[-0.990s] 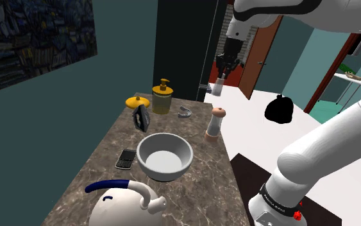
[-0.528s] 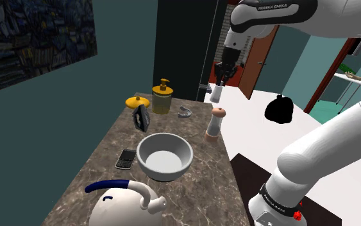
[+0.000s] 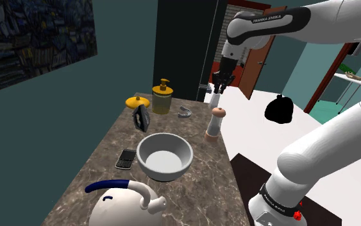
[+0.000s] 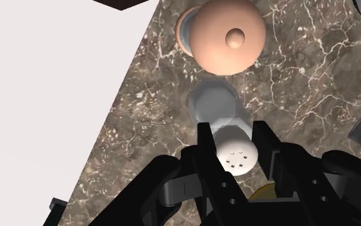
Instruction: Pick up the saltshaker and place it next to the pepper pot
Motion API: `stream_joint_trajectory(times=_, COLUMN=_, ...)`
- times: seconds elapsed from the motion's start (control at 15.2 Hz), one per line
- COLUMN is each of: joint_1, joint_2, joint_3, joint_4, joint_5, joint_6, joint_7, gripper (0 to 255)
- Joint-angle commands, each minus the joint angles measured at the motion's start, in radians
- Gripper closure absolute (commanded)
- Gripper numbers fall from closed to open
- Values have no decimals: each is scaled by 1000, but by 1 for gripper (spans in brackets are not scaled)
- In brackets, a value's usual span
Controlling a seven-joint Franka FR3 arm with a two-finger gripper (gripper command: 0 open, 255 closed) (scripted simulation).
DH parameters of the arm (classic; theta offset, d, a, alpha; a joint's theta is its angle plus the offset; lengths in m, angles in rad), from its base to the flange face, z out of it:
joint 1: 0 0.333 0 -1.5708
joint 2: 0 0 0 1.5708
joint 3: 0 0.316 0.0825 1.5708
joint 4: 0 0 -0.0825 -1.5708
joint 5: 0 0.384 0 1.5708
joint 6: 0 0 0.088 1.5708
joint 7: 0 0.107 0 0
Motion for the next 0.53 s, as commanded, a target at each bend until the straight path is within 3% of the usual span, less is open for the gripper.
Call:
stream_joint_trajectory(times=0.0, joint_1=0, joint_2=3, joint_3=0, joint_4=-25, joint_5=1, joint_6=29, joint_7=-2, gripper=255)
stream_joint_trajectory(times=0.46, joint_1=0, joint_2=19, joint_3=-2, joint_4=-106, joint_5=4, joint_6=125, joint_7=-12, gripper=255)
